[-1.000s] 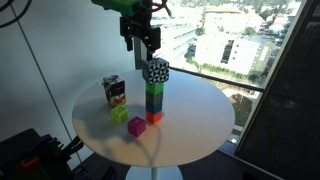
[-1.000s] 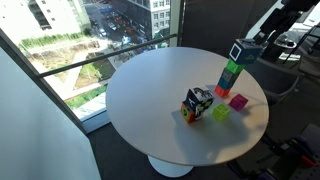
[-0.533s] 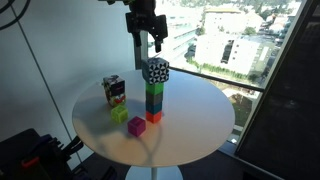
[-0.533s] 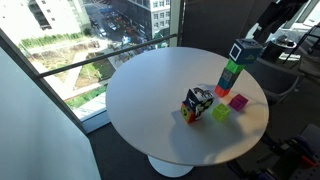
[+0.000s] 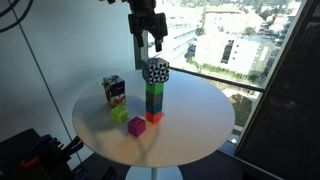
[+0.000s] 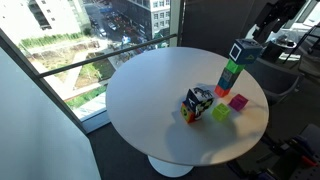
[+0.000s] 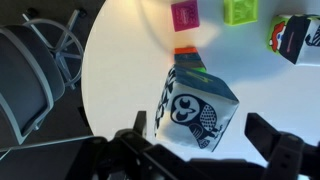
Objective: Remove the block with an owl from the stack and stack it on top of the block with a zebra image on top of it
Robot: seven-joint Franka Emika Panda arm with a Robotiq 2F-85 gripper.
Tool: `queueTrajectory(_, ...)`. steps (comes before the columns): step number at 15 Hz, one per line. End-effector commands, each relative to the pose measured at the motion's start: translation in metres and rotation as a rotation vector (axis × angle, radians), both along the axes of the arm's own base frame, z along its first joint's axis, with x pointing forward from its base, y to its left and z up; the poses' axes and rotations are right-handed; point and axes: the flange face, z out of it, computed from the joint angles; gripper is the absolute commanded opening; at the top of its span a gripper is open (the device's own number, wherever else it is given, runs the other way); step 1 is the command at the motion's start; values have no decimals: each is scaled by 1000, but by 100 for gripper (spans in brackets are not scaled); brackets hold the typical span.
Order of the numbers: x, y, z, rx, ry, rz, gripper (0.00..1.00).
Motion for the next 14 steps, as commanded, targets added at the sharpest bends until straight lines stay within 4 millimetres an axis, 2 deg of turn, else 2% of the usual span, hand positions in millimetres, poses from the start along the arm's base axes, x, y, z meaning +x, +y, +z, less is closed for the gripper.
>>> queueTrajectory(1, 11, 1, 4, -1, 69, -42, 100)
queueTrajectory(14, 40, 5, -4, 11, 142, -100, 100)
